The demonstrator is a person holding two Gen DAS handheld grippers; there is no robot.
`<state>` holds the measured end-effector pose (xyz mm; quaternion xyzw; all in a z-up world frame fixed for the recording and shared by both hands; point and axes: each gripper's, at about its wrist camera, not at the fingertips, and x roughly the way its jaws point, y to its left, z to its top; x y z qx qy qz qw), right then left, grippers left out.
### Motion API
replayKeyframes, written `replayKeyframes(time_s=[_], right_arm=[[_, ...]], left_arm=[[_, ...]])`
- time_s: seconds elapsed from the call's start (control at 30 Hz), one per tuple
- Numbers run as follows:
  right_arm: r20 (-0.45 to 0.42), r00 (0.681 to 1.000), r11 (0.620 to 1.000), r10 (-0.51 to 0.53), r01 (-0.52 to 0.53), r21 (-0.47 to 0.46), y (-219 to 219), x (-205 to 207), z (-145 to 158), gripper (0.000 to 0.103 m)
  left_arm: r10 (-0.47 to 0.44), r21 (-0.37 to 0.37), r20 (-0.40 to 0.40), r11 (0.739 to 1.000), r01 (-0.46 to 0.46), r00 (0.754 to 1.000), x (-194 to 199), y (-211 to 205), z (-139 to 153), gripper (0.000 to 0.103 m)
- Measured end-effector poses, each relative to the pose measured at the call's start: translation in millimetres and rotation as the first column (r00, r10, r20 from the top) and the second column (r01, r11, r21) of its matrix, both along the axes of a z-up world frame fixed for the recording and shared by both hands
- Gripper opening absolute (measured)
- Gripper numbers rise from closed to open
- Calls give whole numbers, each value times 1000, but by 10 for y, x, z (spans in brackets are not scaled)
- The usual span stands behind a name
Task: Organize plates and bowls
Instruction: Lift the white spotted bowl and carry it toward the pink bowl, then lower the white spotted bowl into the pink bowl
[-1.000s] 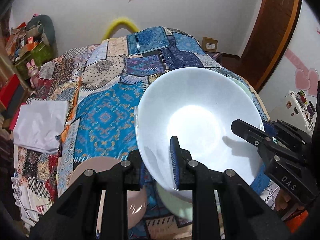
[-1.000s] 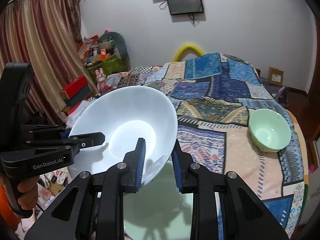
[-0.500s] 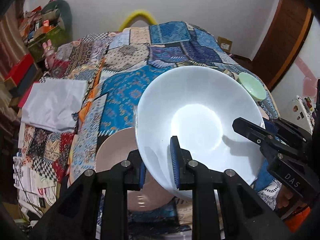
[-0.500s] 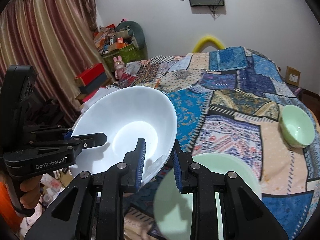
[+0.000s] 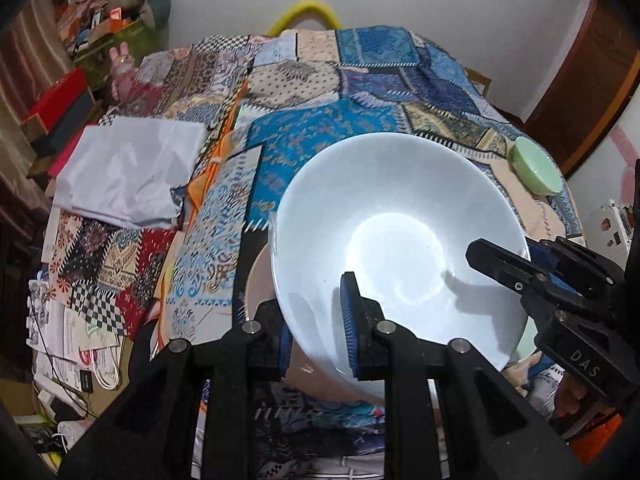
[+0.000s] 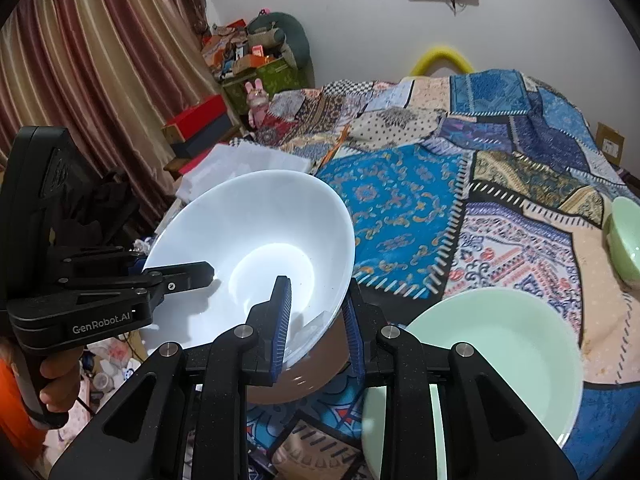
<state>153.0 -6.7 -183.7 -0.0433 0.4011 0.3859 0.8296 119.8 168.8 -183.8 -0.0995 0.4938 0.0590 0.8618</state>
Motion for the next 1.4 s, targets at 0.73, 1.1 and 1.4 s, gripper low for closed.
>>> replayKeyframes(time_s=[0.73, 1.1, 1.4], right_arm=[[-101, 994, 997, 26, -33, -63, 172, 24, -416, 23], [-122, 992, 996, 34, -43, -73, 153, 50, -463, 24], [-109, 994, 998, 19, -26, -65, 67, 56, -402, 26]], left_arm=[[-3, -24, -118, 1000, 1, 993, -2, 177, -562, 21], [-8, -13, -121, 1000, 6, 993, 25, 156, -617, 21], [1, -7, -131, 1000, -2, 991, 41, 149, -617, 21]])
